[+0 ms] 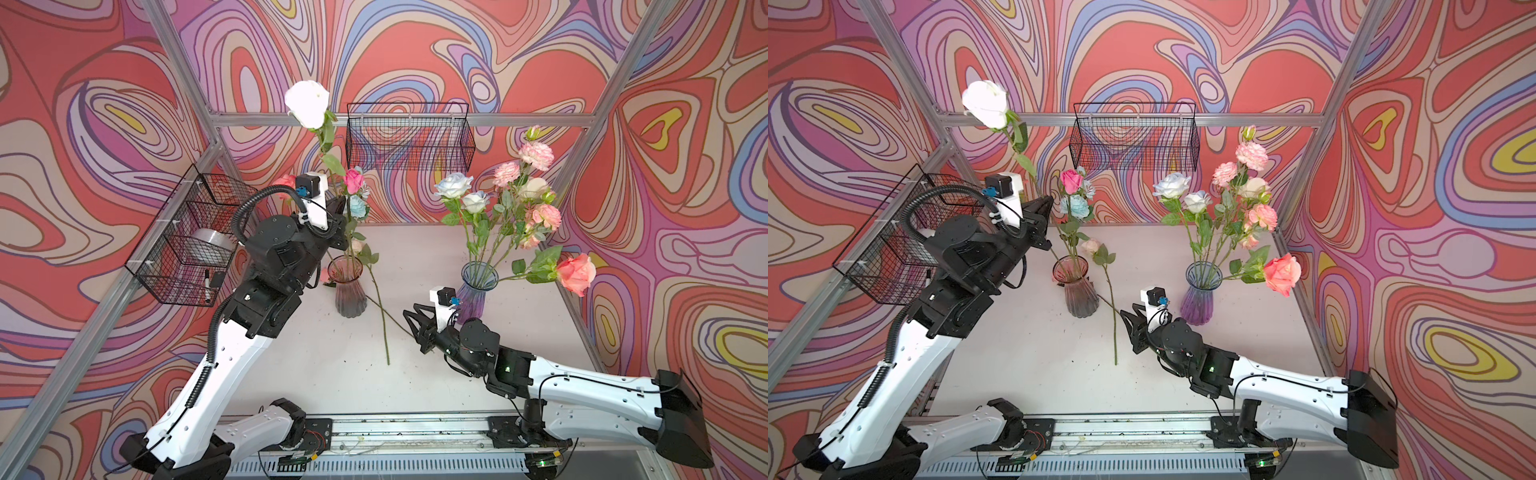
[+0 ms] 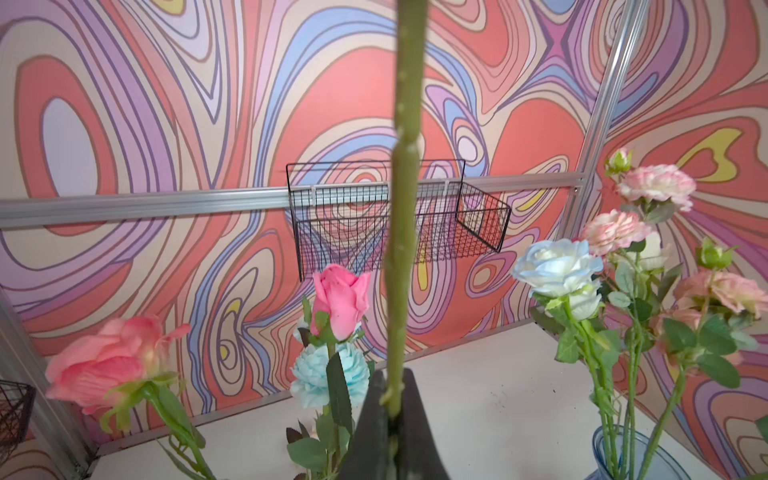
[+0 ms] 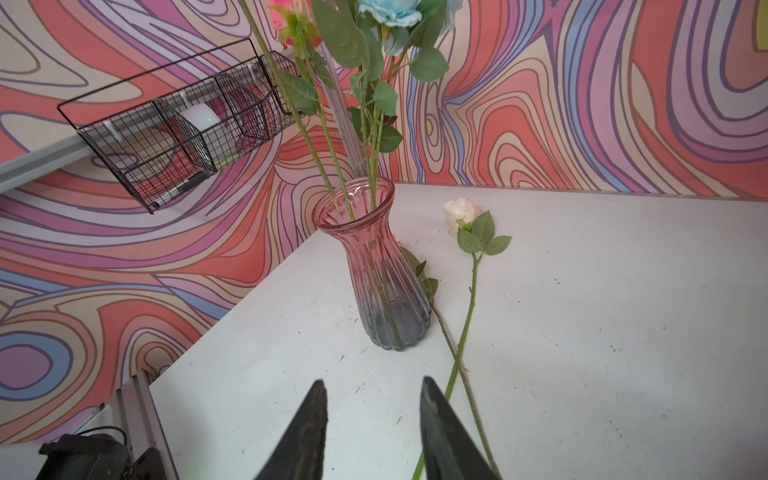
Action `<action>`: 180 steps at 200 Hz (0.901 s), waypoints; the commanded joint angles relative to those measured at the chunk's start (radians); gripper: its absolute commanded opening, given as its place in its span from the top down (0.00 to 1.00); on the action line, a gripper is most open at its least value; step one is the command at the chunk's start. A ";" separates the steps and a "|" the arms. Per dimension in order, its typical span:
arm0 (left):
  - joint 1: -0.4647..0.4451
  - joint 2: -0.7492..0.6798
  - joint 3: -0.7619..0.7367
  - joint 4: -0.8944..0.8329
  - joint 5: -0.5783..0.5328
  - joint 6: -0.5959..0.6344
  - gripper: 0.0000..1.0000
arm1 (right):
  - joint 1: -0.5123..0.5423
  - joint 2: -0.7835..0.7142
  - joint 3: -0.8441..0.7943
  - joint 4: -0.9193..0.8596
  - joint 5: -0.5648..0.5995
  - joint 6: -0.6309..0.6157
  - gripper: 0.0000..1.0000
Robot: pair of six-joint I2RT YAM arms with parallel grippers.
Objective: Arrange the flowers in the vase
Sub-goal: 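Carry the white rose over the pink vase with the left gripper while the right retracts, then lower the white rose stem into the pink vase with the left gripper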
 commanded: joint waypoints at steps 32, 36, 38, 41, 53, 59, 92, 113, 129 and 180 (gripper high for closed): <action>0.024 0.069 0.001 -0.015 -0.037 0.085 1.00 | 0.003 0.013 0.024 0.007 -0.017 -0.009 0.63; 0.026 0.072 -0.008 -0.008 -0.041 0.087 1.00 | 0.003 0.012 0.022 0.004 -0.013 -0.010 0.63; 0.029 0.072 -0.012 -0.003 -0.042 0.086 1.00 | 0.003 0.010 0.021 0.004 -0.012 -0.011 0.63; 0.031 0.073 -0.022 0.003 -0.042 0.086 1.00 | 0.003 0.009 0.019 0.004 -0.012 -0.011 0.63; 0.040 0.071 -0.065 0.028 -0.050 0.076 1.00 | 0.003 0.003 0.016 -0.002 -0.006 -0.011 0.63; 0.046 0.066 -0.093 0.044 -0.050 0.069 1.00 | 0.003 0.000 0.016 -0.004 -0.004 -0.013 0.63; 0.049 0.014 -0.247 0.126 -0.059 0.024 1.00 | 0.003 -0.002 0.011 -0.009 0.007 -0.019 0.63; 0.051 -0.002 -0.294 0.114 -0.054 -0.015 1.00 | 0.003 0.011 0.024 -0.020 0.005 -0.020 0.63; 0.050 -0.019 -0.342 0.115 -0.060 -0.049 1.00 | 0.003 0.023 0.033 -0.026 0.006 -0.020 0.63; 0.057 -0.039 -0.423 0.083 -0.065 -0.102 0.84 | 0.003 0.057 0.080 -0.096 0.038 -0.007 0.62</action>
